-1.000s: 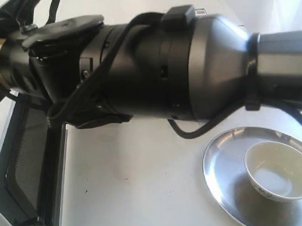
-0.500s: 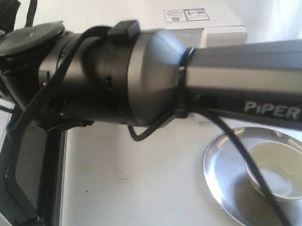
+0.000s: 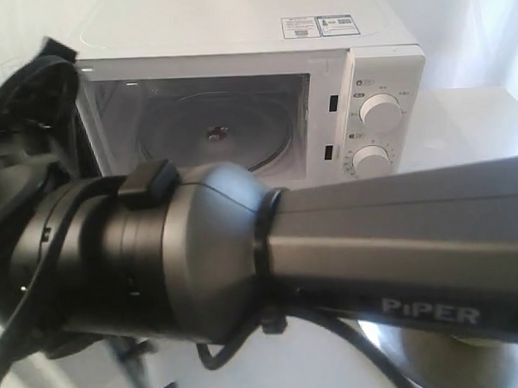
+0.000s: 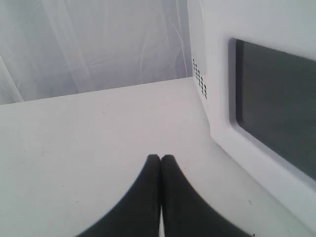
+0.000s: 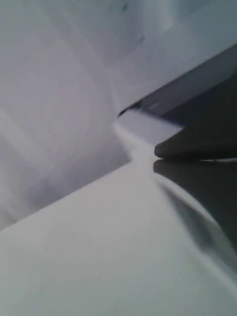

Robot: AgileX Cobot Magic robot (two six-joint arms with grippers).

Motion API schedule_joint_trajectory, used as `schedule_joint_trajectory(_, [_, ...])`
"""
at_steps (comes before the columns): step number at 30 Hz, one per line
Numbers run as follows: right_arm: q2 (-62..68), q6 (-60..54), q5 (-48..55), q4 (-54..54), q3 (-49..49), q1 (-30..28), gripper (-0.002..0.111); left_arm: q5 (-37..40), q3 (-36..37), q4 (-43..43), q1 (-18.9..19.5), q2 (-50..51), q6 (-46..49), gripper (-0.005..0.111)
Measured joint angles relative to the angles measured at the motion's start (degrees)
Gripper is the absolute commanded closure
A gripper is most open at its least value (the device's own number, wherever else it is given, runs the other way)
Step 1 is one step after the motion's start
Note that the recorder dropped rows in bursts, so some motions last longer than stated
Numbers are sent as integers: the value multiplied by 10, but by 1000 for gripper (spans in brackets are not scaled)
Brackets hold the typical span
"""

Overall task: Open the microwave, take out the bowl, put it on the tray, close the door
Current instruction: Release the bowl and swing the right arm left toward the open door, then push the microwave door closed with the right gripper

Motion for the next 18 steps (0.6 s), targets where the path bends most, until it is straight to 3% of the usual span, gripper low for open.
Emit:
schedule_joint_trajectory(6, [-1, -27, 231, -17, 49, -9, 108, 0, 0, 0, 0, 0, 0, 107])
schedule_joint_trajectory(10, [1, -36, 257, -18, 73, -34, 108, 0, 0, 0, 0, 0, 0, 107])
schedule_joint_trajectory(13, [1, -38, 251, -35, 89, -92, 108, 0, 0, 0, 0, 0, 0, 107])
schedule_joint_trajectory(18, [-2, -15, 170, -92, 93, -263, 108, 0, 0, 0, 0, 0, 0, 107])
